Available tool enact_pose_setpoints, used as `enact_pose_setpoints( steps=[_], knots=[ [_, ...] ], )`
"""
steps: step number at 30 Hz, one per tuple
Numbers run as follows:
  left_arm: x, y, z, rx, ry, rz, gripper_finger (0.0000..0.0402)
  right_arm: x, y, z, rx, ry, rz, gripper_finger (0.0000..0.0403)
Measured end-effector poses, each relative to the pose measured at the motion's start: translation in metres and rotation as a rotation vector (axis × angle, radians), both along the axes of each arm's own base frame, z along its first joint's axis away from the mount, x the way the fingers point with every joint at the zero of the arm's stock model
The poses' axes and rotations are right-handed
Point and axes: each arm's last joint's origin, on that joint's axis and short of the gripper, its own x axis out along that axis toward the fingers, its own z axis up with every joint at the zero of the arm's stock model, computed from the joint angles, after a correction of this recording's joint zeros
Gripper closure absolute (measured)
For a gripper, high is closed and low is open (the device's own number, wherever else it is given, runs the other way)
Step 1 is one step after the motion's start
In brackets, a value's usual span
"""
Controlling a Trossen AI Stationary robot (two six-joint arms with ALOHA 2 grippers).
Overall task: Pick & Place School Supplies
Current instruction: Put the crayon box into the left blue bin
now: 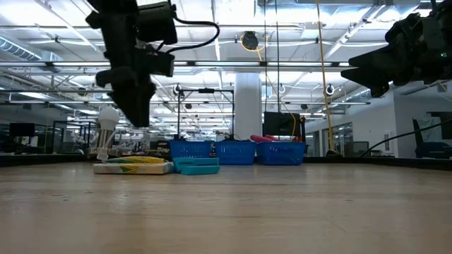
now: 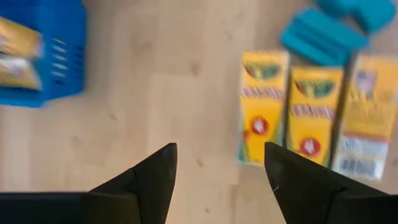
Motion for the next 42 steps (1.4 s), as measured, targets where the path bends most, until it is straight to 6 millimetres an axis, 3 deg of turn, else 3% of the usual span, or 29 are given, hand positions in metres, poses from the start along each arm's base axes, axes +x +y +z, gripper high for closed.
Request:
enact_pose_setpoints(
  steps=[8,26,42],
  knots=[
    [0.0,-0.016,-0.025,-0.004,-0.074,-0.024,0.016,0.0,0.0,0.0,0.0,0.0,0.0,0.0195],
    [-0.013,-0.017,-0.061,-0.089,-0.121,-0.02,0.016,0.0,0.0,0.0,0.0,0.0,0.0,0.0198],
    [-0.013,-0.014,-0.063,-0.014,-0.126,0.025,0.016,0.0,0.0,0.0,0.0,0.0,0.0,0.0199]
  ],
)
